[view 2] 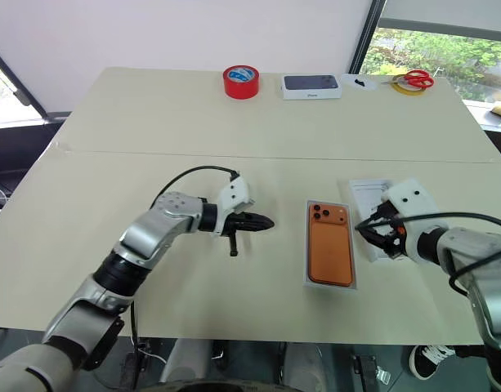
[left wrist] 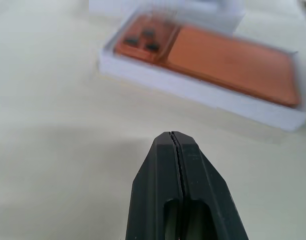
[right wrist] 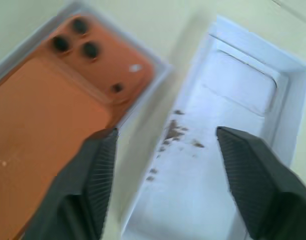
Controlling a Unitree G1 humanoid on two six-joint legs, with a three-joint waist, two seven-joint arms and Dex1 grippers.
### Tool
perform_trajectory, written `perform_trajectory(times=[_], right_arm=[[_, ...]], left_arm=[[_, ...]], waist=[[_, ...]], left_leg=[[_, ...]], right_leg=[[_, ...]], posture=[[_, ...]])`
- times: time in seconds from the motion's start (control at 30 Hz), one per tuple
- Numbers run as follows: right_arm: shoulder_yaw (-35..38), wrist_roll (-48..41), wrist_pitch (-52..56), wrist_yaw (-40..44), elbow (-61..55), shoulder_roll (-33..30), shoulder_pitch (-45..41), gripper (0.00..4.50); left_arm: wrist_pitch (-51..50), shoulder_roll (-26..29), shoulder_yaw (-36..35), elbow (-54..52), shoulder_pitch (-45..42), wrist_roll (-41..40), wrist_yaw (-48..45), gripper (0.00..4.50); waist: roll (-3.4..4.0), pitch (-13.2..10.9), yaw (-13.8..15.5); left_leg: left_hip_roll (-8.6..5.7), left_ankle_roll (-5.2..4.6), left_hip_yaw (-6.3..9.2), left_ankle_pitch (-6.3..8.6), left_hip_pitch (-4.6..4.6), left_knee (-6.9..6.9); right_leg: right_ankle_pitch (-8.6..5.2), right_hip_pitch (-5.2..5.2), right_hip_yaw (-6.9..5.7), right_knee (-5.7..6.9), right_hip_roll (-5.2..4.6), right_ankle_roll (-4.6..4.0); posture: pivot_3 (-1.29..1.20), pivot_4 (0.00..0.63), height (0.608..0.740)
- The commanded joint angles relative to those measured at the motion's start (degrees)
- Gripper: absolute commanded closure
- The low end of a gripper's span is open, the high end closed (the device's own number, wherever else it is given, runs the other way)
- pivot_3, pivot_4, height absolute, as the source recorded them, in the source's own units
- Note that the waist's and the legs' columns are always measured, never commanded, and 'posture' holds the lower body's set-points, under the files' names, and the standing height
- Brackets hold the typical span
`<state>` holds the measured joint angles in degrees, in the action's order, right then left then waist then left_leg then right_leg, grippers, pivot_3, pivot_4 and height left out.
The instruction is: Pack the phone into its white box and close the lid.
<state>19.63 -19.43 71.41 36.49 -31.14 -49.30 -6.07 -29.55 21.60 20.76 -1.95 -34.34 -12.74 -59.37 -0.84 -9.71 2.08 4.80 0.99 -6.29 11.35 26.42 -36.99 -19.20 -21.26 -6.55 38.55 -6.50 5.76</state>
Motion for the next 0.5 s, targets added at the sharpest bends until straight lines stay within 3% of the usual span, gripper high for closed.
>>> perform_trajectory(times=[0.03,0.2,0.5], right_arm=[[0.59,-1.39,2.6,-1.23,3.66,0.7,-3.2,1.18],[-2.67,-1.86,3.48,-1.98,8.42,0.05,-6.85,1.18],[-11.68,-2.08,8.53,-3.29,16.44,-0.61,-16.11,1.18]], left_arm=[[5.52,3.32,-2.44,-4.18,1.3,-2.23,-4.72,4.5],[10.67,8.08,-1.9,-6.54,4.29,-1.7,-8.87,4.5],[11.73,7.86,-0.91,-7.12,5.62,-0.9,-8.29,4.5]], waist=[[0.01,0.01,0.06],[0.04,0.02,-0.03],[0.04,0.02,-0.11]], left_leg=[[0.0,0.0,-0.01,0.0,0.0,0.0],[0.0,0.0,-0.09,0.0,0.0,0.01],[0.01,-0.02,-0.21,0.01,0.02,0.0]], right_leg=[[0.0,0.0,0.0,0.0,0.0,0.0],[0.0,-0.02,0.0,0.0,0.0,0.0],[0.0,-0.07,0.02,0.04,0.0,0.0]], posture=[[0.0,0.15,0.73],[0.0,0.15,0.73],[0.0,0.15,0.73]])
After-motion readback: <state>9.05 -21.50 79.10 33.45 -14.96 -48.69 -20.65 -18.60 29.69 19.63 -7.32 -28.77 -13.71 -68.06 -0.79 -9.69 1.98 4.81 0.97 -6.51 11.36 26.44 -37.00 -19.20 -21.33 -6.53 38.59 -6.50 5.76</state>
